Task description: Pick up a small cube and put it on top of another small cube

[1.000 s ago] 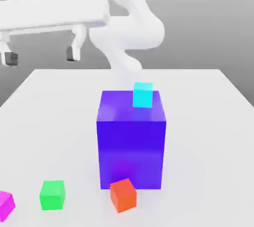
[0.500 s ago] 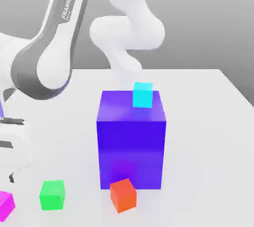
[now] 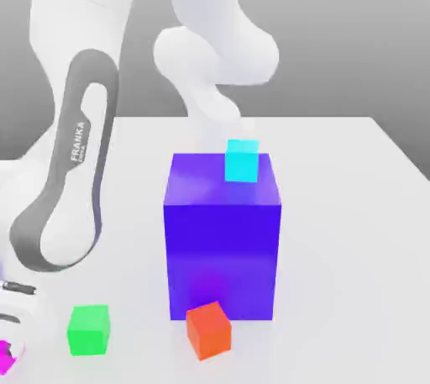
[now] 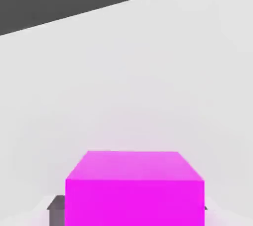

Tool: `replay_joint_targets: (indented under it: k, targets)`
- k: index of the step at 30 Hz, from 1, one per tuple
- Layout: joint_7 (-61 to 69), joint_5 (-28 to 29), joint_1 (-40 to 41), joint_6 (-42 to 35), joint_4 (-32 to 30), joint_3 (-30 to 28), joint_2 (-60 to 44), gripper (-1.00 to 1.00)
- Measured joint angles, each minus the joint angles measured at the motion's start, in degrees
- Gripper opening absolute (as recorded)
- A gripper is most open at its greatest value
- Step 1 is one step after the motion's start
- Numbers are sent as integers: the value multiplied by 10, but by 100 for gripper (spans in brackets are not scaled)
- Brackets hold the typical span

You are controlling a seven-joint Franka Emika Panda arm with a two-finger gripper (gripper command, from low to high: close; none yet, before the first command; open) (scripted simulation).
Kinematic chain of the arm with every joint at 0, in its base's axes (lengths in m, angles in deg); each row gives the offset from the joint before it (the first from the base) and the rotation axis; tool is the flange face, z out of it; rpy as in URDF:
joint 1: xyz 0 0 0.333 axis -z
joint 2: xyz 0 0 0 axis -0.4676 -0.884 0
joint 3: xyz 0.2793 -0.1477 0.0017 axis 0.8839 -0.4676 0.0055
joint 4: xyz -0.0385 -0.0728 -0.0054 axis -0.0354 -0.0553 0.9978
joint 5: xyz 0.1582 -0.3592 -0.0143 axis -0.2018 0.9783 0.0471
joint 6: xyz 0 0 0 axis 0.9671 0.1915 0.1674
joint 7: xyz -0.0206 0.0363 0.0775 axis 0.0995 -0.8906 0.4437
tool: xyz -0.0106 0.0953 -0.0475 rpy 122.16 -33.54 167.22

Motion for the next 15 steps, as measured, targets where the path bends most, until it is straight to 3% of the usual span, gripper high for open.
replay_joint_targets:
  k: [5, 11, 15]
  targets:
    - [8, 73, -44, -33, -60, -26, 101, -100]
    - [86, 159, -83, -30, -168, -8, 221, -100]
    - [136, 136, -80, 17, -189, 16, 195, -100]
